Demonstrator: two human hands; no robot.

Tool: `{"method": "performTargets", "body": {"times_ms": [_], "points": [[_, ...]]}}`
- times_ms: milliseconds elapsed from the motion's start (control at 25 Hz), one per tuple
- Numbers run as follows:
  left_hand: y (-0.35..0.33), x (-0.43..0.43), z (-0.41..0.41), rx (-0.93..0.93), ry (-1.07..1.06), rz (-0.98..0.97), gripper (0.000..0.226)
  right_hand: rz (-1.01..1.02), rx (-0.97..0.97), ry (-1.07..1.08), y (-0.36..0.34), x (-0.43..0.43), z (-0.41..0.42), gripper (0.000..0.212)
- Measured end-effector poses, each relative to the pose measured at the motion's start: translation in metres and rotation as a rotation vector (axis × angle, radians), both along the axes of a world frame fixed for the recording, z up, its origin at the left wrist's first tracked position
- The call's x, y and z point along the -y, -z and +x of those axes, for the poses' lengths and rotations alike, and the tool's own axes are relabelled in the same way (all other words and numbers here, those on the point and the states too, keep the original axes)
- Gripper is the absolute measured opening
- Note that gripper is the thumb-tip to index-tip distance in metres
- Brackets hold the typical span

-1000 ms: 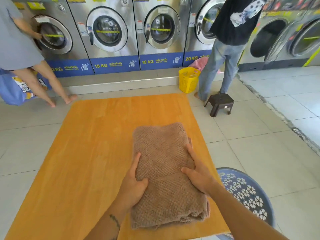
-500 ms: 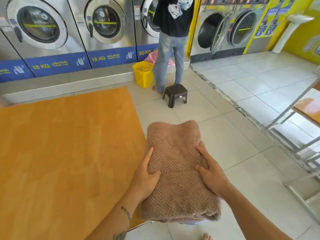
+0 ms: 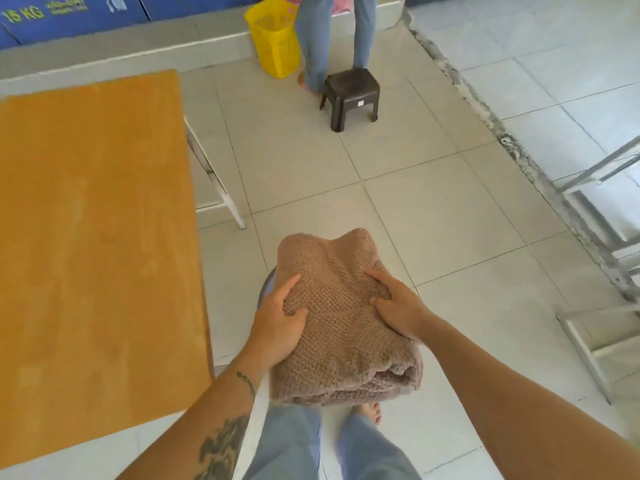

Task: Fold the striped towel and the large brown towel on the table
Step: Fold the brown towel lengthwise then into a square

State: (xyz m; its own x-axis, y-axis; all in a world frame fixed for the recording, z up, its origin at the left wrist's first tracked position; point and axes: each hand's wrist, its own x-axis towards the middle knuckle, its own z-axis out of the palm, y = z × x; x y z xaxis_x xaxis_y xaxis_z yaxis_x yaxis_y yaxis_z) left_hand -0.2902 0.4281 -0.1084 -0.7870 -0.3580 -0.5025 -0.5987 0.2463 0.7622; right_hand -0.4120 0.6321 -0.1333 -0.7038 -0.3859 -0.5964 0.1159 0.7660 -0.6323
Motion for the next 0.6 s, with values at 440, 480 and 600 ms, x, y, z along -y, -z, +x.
{"method": "performTargets", "body": {"times_ms": [440, 480, 600], "points": [[0.342, 0.006, -0.048, 0.372, -0.181, 0.099, 0.057, 0.121, 0.307, 0.048, 0.367, 0.026, -0.047, 0.065], [0.361, 0.007, -0.047, 0.406, -0.178, 0.101, 0.057, 0.133, 0.34, 0.056, 0.386, 0.029, -0.045, 0.066], [0.4, 0.004, -0.044, 0.498, -0.113, 0.073, 0.057, 0.218, 0.388, 0.026, 0.426, 0.028, -0.036, 0.063]]}}
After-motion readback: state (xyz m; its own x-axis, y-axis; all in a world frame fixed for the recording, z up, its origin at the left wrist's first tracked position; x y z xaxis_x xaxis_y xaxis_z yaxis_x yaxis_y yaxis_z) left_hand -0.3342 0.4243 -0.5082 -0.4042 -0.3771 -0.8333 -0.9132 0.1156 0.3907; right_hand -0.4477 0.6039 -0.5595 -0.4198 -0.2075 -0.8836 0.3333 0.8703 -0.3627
